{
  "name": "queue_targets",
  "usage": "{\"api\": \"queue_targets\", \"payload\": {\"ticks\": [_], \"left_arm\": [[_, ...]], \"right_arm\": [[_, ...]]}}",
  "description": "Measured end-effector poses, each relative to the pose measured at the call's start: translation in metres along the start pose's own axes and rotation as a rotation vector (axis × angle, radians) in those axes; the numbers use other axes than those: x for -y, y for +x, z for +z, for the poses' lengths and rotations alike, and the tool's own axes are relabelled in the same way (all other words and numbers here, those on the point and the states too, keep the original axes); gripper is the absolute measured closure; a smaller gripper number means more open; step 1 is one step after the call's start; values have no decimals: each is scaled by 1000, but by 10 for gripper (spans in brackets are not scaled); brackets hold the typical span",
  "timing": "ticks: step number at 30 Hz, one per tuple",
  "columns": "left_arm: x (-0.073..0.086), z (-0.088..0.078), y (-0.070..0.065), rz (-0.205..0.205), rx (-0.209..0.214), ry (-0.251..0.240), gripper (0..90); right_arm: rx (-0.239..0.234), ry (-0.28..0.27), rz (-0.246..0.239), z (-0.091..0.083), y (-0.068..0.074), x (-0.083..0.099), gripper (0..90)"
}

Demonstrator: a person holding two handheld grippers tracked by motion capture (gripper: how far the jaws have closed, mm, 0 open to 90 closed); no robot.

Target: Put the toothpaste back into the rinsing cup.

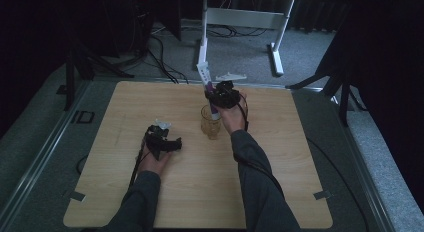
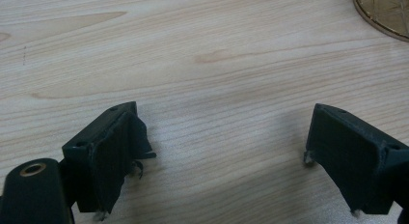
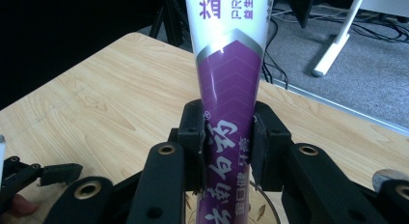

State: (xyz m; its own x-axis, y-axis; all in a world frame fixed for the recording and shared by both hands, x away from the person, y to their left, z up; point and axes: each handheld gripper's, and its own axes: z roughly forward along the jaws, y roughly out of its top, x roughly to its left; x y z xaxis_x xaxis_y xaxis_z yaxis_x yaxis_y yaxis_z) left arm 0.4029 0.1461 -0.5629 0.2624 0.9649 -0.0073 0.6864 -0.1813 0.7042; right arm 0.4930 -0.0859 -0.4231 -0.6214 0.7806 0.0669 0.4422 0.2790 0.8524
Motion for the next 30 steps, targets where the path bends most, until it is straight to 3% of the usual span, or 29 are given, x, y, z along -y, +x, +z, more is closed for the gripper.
{"api": "queue_targets", "payload": {"ticks": [26, 30], "left_arm": [[0, 0, 0, 0, 0, 0, 118], [0, 0, 0, 0, -1, 0, 118]], "right_arm": [[-5, 108, -39, 8, -4, 31, 674], [7, 138, -63, 10, -4, 39, 655]]}}
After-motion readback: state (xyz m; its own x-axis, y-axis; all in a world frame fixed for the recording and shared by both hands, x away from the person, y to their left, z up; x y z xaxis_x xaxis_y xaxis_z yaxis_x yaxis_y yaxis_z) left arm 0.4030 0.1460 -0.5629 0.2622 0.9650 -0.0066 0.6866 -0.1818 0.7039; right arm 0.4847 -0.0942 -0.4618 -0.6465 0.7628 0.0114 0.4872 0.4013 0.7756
